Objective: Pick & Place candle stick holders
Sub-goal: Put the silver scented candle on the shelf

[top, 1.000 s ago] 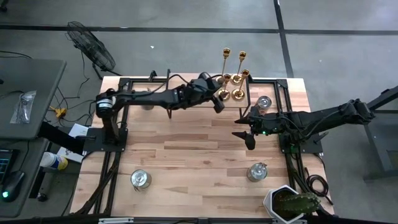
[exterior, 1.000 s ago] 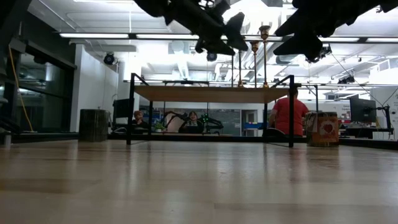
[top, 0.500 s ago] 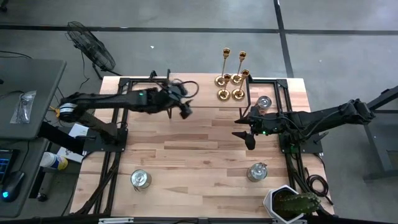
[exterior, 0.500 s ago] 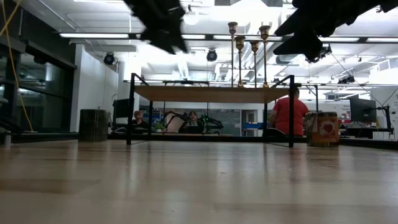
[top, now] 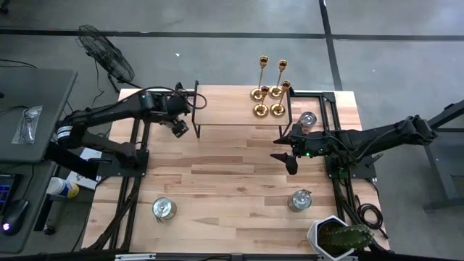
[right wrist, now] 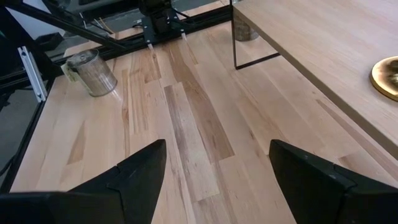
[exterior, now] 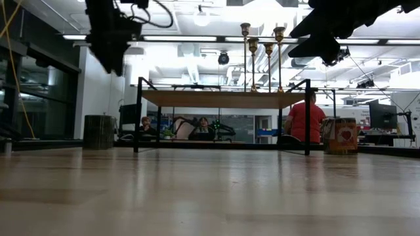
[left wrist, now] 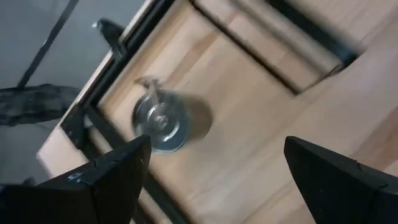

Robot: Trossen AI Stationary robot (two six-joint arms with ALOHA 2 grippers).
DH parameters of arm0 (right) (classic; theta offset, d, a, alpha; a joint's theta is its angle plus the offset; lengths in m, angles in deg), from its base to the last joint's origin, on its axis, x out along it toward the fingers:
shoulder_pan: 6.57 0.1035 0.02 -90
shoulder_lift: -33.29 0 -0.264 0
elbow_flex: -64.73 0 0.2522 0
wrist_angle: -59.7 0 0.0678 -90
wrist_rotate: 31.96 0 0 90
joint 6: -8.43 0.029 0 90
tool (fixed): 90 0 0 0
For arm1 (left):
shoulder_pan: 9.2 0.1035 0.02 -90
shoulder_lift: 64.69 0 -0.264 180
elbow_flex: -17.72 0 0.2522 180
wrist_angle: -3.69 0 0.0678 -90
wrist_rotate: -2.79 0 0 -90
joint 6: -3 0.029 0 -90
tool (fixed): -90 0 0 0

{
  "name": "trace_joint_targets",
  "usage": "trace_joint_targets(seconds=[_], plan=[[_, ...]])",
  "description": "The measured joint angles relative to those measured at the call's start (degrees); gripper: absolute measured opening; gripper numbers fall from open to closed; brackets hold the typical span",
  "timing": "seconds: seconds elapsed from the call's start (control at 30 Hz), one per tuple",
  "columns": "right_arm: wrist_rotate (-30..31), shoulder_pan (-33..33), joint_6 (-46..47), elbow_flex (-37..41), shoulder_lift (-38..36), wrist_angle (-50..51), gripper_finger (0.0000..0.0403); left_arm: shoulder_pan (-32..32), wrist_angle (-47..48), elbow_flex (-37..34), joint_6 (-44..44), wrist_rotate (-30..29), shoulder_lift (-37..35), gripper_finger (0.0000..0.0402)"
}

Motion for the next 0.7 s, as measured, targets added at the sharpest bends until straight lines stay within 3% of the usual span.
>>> trace_joint_targets(seconds=[0.2, 0.4, 0.7], plan=[[0.0, 0.0, 0.0, 0.0, 0.0, 0.0, 0.0278, 2.8, -2.1, -6.3, 4.3, 2.7, 0.0, 0.0363], [0.0, 0.0, 0.0, 0.0, 0.0, 0.0, 0.0278, 5.9, -6.3, -12.9, 5.1, 1.6, 0.1, 0.0363], [0.0, 0.0, 0.0, 0.0, 0.0, 0.0, 0.0278, 10.7, -13.8, -16.2, 7.7, 2.8, 0.1, 0.0363]])
